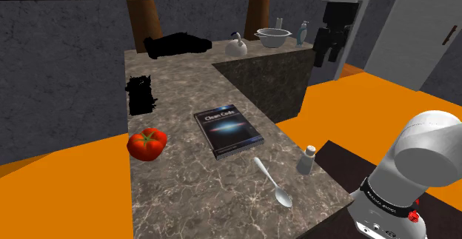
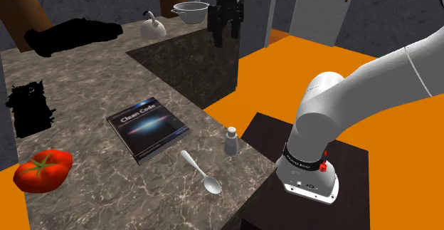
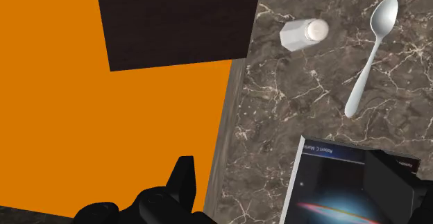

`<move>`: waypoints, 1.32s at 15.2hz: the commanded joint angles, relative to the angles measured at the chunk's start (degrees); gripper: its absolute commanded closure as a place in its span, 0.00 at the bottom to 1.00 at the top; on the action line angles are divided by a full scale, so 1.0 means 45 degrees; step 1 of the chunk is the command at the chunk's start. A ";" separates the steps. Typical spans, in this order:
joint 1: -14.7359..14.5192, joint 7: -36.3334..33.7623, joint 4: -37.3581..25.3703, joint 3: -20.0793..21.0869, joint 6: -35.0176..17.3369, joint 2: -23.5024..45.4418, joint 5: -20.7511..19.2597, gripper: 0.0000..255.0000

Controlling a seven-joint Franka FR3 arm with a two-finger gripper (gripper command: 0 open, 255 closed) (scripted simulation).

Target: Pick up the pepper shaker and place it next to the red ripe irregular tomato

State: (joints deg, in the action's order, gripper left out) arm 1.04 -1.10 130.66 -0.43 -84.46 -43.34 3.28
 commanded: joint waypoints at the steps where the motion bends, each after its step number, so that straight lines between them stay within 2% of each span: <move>1: 0.0000 0.0000 0.0000 0.0000 0.0000 0.0000 0.0000 0.00; 11: -0.0408 -0.2930 0.4923 0.2673 -0.2632 -0.2851 0.1015 0.00; 16: -0.1034 -0.4588 0.6835 0.4402 -0.4001 -0.3550 0.1980 0.00; 20: -0.1692 -0.6052 0.8039 0.6041 -0.5296 -0.3478 0.2970 0.00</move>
State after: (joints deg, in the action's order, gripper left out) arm -6.11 -26.83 165.32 25.10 -106.38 -59.32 15.69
